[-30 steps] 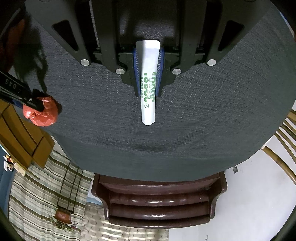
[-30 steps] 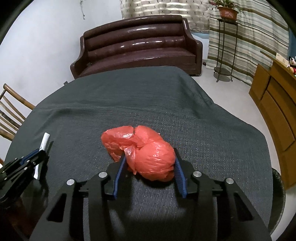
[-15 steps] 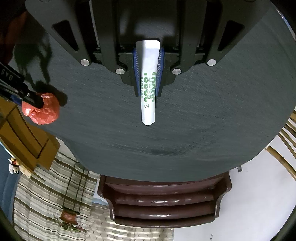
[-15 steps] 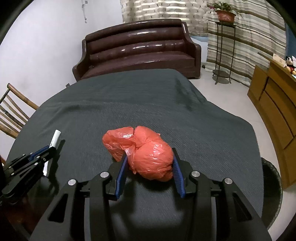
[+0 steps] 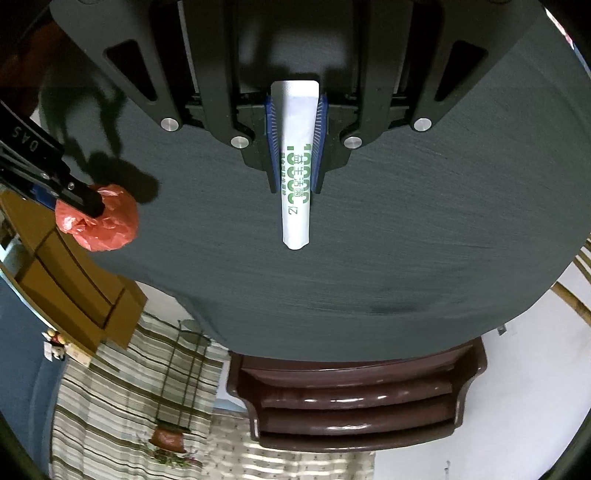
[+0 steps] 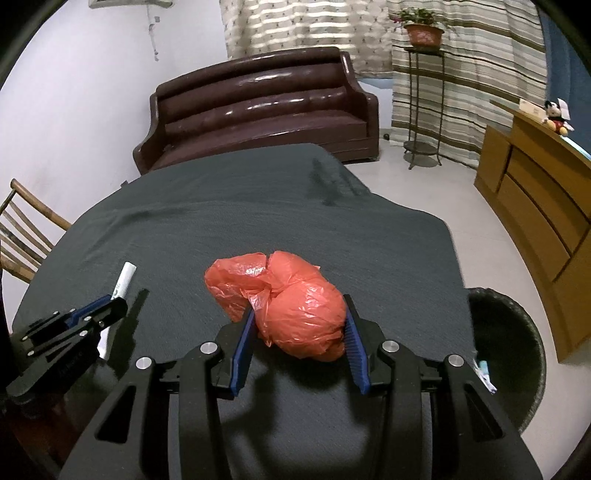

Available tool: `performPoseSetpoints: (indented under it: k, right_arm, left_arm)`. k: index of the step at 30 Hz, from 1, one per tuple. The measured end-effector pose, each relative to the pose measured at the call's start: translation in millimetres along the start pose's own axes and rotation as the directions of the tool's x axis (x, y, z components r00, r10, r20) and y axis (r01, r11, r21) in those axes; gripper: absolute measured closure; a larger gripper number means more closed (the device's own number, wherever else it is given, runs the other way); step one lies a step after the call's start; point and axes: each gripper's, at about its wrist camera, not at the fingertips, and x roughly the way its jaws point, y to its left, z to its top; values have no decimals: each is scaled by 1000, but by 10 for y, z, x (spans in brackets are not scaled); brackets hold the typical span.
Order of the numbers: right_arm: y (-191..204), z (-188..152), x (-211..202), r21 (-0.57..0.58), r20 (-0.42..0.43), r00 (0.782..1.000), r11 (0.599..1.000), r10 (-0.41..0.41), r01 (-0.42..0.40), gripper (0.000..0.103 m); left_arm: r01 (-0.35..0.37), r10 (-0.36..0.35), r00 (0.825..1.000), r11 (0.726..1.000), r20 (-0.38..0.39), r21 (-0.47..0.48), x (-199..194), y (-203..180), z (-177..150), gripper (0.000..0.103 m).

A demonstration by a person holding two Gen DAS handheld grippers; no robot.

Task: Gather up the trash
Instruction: 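Carry the white-green tube and red bag over the black bin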

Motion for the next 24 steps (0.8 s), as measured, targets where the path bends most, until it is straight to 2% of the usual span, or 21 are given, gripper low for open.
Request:
performPoseSetpoints:
  k: [10,24]
  right_arm:
    - [-405,-138,-258,54,33,998,998,-46,44,59]
    - [-1108,-274,-558,128,72,987,983,-145,135,59]
  left_arm:
    - [58,-60,998,996,24,62,-102,-560,-83,87]
    - [138,-144,989,977,19,163,-111,-1334,-210,87]
